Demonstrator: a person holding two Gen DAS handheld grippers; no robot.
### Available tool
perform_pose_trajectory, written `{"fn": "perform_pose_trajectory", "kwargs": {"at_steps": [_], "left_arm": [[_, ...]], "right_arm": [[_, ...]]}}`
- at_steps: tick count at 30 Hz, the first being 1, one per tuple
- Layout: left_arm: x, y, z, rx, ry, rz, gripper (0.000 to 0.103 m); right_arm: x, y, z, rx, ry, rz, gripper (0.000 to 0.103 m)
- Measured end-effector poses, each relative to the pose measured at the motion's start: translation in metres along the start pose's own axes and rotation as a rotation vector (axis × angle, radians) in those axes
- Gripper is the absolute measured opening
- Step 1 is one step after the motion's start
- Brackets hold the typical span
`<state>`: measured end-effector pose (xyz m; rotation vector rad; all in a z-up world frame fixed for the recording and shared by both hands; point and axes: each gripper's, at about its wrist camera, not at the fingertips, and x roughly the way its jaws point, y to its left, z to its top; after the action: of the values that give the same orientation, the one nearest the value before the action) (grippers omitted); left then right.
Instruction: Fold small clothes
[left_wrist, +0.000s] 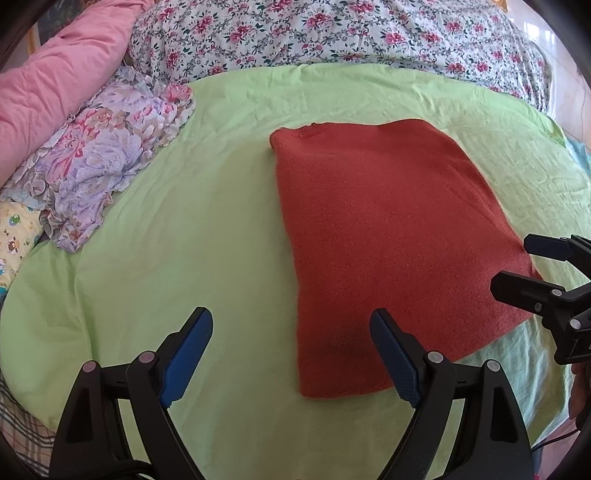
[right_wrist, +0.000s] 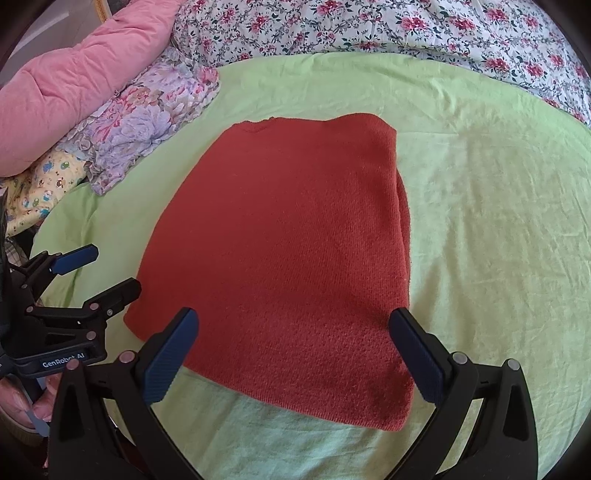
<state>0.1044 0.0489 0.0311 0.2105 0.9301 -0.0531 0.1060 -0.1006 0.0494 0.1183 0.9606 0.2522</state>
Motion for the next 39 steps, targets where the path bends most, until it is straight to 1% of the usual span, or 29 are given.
{"fn": "perform_pose_trajectory", "kwargs": {"at_steps": [19,39], "left_arm": [[0.0021,-0.0045,0.0023,0.001,0.002,-0.025,0.088],[-0.0009,-0.0072,0.0014,-0.001,-0.001,-0.026,0.088]], "right_arm": [[0.0002,-0.0063,-0.0010,0.019,0.002,-0.003,0.102],[0.0002,-0.0040,-0.0016,0.017,-0.001,0.006,0.102]]}}
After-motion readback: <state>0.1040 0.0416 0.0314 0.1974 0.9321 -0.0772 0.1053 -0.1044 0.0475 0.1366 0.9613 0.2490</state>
